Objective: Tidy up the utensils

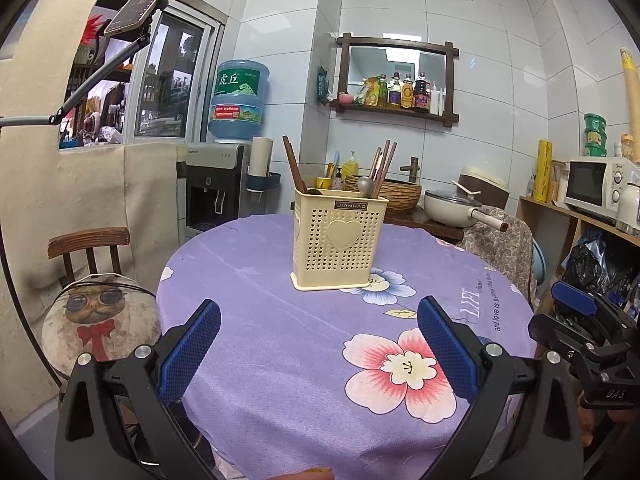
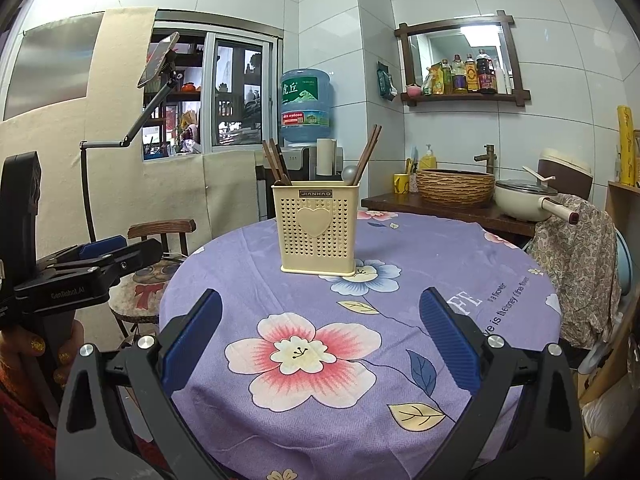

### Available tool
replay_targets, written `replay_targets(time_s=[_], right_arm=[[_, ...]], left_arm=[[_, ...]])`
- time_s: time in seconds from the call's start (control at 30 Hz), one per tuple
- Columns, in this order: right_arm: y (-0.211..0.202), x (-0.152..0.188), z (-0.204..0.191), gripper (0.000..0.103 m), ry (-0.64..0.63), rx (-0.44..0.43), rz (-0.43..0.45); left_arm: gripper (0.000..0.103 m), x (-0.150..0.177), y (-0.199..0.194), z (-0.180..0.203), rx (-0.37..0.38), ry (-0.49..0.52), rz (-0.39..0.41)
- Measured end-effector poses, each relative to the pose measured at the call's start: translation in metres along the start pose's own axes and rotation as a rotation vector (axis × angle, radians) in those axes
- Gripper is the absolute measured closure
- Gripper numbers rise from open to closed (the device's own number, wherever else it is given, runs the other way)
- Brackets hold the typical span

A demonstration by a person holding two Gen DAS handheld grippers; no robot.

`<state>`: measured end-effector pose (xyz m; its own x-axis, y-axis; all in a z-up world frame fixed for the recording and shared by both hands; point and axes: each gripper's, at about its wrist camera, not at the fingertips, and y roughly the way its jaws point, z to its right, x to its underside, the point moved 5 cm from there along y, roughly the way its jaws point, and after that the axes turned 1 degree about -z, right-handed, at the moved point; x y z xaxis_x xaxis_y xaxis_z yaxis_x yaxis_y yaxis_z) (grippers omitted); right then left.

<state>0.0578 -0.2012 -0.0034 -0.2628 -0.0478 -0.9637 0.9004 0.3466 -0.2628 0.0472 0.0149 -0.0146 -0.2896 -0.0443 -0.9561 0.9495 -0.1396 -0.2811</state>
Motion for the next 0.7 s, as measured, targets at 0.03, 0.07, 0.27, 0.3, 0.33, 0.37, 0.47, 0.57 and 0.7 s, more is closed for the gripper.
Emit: replay_targets(time_s=[0.03, 0.07, 0.27, 0.3, 0.33, 0.37, 0.47, 0.57, 0.7], right_arm=[[-0.0001, 0.0002, 0.0, 0.006, 0.0, 0.001, 0.001], [-0.0001, 0.0002, 0.0, 0.006, 0.0, 0.002, 0.001], [0.0013, 0.0024, 0.0003, 0.006, 0.007, 0.003, -0.003], [0.0015, 0.0027, 0.0005, 0.006, 0.008, 0.003, -0.004], [0.0017, 0.0029, 0.0007, 0.006, 0.009, 0.003, -0.005], [0.002, 0.0033, 0.0008, 0.006, 0.009, 0.003, -0.007], [0.0027, 0.0042, 0.0009, 0.006, 0.008, 0.004, -0.011], [0.0027, 0.0045, 0.0005, 0.006, 0.009, 0.003, -0.013], [0.0026, 0.0045, 0.0008, 0.006, 0.009, 0.005, -0.012]], left_arm=[[0.006, 0.0, 0.0002, -0.0002, 0.0, 0.0, -0.001], [0.006, 0.0001, 0.0003, -0.0004, 0.002, -0.002, -0.003], [0.006, 0.001, 0.0014, -0.0005, 0.002, 0.001, -0.007], [0.006, 0.001, 0.0013, -0.0006, 0.002, 0.0, -0.006], [0.006, 0.0011, 0.0011, -0.0008, 0.002, -0.001, -0.004], [0.006, 0.001, 0.001, -0.0011, 0.001, -0.003, -0.002], [0.006, 0.0017, 0.002, -0.0017, 0.007, -0.009, -0.008], [0.006, 0.0026, 0.0023, -0.0022, 0.002, -0.006, -0.01], [0.006, 0.0031, 0.0029, -0.003, 0.0, -0.004, -0.016]])
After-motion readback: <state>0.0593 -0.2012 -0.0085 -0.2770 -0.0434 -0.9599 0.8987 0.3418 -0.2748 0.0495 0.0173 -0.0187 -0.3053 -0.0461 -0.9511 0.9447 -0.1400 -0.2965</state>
